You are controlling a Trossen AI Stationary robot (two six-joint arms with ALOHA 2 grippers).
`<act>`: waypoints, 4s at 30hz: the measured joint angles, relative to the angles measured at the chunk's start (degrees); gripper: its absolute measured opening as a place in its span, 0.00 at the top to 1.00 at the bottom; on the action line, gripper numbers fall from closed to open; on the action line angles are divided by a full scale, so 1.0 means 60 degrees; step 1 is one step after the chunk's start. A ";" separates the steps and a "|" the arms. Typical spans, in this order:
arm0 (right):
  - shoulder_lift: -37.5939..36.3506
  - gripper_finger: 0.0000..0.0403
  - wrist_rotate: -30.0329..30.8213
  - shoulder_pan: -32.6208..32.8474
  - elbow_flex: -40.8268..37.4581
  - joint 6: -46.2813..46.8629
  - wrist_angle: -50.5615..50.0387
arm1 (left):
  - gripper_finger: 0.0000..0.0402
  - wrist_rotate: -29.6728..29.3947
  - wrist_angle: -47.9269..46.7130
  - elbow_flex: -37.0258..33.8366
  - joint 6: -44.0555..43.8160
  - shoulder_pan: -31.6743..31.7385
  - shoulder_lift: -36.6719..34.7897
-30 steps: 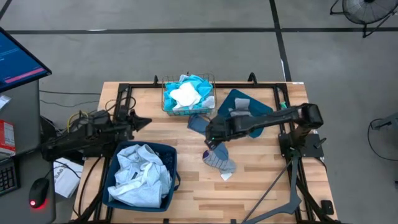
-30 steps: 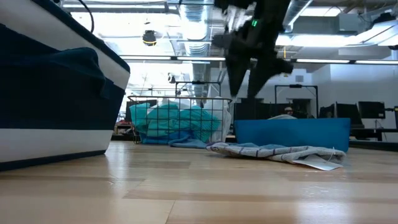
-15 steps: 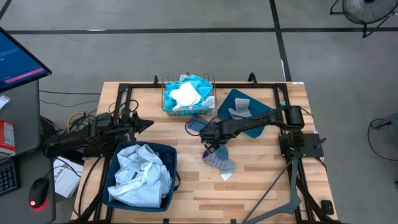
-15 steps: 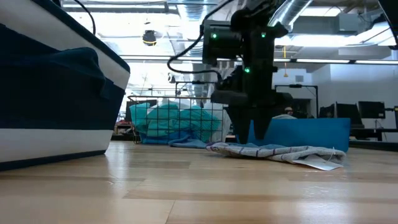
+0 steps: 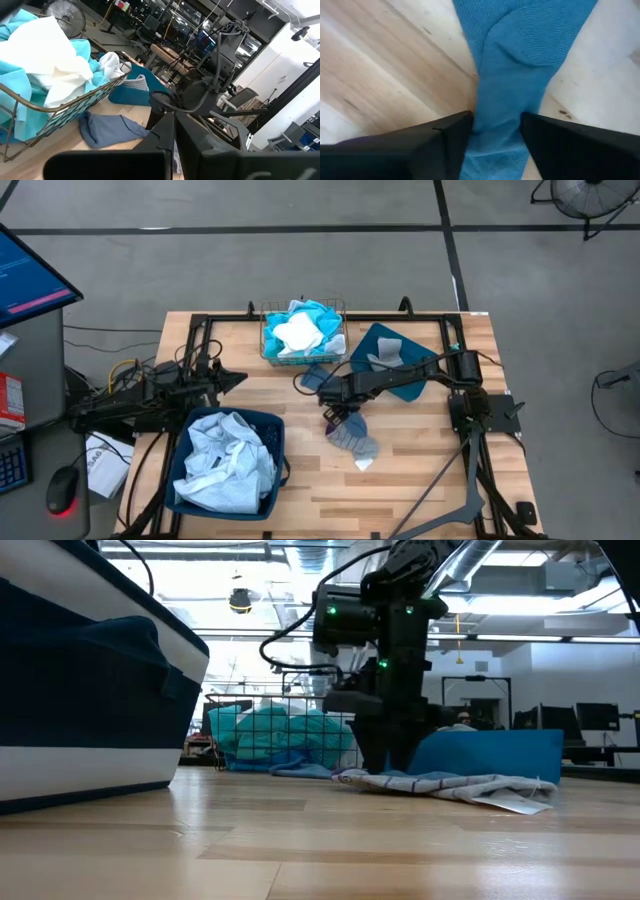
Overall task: Pick & Place Cloths
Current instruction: Put the blue sock into the blue bin, then put the gray sock into the blue bin
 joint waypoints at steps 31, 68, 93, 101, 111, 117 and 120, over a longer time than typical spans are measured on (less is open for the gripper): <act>-0.1714 1.00 0.0664 -0.0066 0.1060 -0.0861 -0.1233 | 1.00 0.2349 0.1858 -0.1056 0.0951 -0.1450 -0.0227; -0.5830 1.00 0.4092 -0.4186 0.0815 -0.1856 -0.4735 | 1.00 0.0572 0.2142 -0.1056 0.0907 -0.1450 -0.0190; -0.2715 0.97 0.1253 -0.4306 -0.2280 -0.2761 -0.1277 | 1.00 0.0572 0.2217 -0.1056 0.0903 -0.1450 -0.0190; -0.1860 0.92 0.1146 -0.4328 -0.2246 -0.2801 -0.0818 | 1.00 0.0572 0.2233 -0.1056 0.0903 -0.1449 -0.0187; -0.3397 0.61 0.0939 -0.4343 -0.2297 -0.3170 -0.0672 | 1.00 0.0572 0.2248 -0.1056 0.0903 -0.1450 -0.0187; -0.5349 0.43 0.0853 -0.4213 -0.2295 -0.3067 -0.0981 | 1.00 0.0572 0.2269 -0.1056 0.0903 -0.1450 -0.0187; -0.6294 0.40 0.0419 -0.3523 -0.2288 -0.2971 -0.0794 | 1.00 0.0572 0.2269 -0.1056 0.0903 -0.1450 -0.0187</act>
